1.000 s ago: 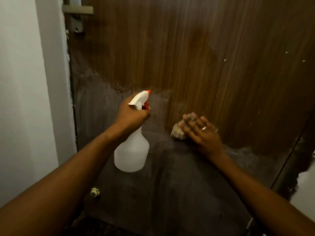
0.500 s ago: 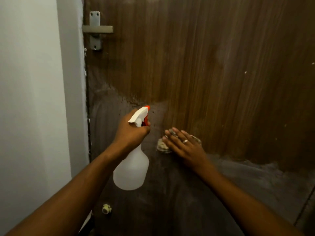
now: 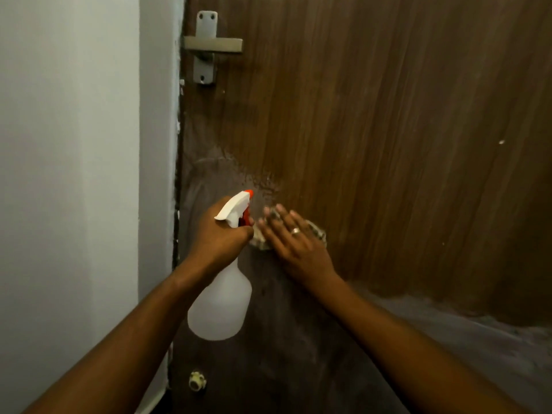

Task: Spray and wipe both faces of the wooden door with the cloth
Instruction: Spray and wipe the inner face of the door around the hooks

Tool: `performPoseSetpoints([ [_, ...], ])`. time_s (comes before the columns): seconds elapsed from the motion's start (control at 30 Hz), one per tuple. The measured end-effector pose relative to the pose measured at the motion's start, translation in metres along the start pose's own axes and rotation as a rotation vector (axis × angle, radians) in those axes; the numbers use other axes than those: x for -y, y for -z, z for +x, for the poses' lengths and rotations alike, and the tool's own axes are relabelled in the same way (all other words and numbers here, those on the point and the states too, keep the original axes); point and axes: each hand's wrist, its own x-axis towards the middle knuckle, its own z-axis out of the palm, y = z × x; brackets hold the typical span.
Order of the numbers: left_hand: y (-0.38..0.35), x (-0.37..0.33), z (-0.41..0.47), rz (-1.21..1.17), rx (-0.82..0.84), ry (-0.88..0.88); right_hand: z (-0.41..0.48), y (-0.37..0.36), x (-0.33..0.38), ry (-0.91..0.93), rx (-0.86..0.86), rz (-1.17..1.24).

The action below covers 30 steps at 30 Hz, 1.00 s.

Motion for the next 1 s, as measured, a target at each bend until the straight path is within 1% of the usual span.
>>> performPoseSetpoints([
  [0.07,0.008,0.006,0.0,0.031,-0.025,0.004,-0.035,0.006,0.003,0.069,0.072,0.011],
  [0.13,0.016,0.01,0.003,0.056,-0.033,0.008,-0.048,0.02,-0.014,0.049,0.038,-0.031],
  [0.2,0.025,0.013,0.009,0.066,-0.04,0.012,-0.021,0.03,-0.036,-0.114,-0.05,-0.075],
  [0.27,0.033,0.014,0.018,0.068,-0.059,0.017,0.033,0.032,-0.044,-0.297,-0.121,-0.091],
  [0.3,0.037,0.014,0.022,0.07,-0.069,0.02,0.061,0.028,-0.039,-0.33,-0.128,-0.084],
  [0.33,0.041,0.014,0.026,0.074,-0.077,0.019,0.084,0.022,-0.031,-0.319,-0.135,-0.085],
  [0.43,0.05,0.014,0.033,0.11,-0.097,0.011,0.107,0.005,-0.014,-0.247,-0.088,-0.092],
  [0.53,0.059,0.021,0.03,0.135,-0.092,0.029,0.084,0.0,-0.003,-0.204,-0.07,-0.049],
  [0.6,0.063,0.029,0.023,0.141,-0.07,0.057,0.046,-0.005,0.011,-0.056,-0.009,0.001],
  [0.67,0.067,0.037,0.016,0.128,-0.067,0.082,0.001,-0.005,0.019,0.182,0.115,0.0],
  [0.7,0.069,0.04,0.014,0.122,-0.071,0.092,-0.012,-0.002,0.014,0.272,0.158,-0.027],
  [0.73,0.071,0.043,0.013,0.116,-0.079,0.1,-0.013,0.004,0.004,0.306,0.152,-0.046],
  [0.77,0.075,0.047,0.014,0.112,-0.092,0.107,0.0,0.008,-0.005,0.269,0.116,-0.059],
  [0.87,0.086,0.051,0.019,0.113,-0.118,0.086,0.085,0.015,-0.025,-0.053,-0.027,-0.113],
  [0.9,0.089,0.049,0.023,0.113,-0.126,0.067,0.118,0.012,-0.024,-0.125,-0.078,-0.128],
  [0.93,0.092,0.047,0.025,0.112,-0.133,0.055,0.148,0.005,-0.016,-0.154,-0.101,-0.126],
  [1.0,0.098,0.041,0.03,0.113,-0.144,0.032,0.189,-0.016,0.007,-0.137,-0.097,-0.109],
])
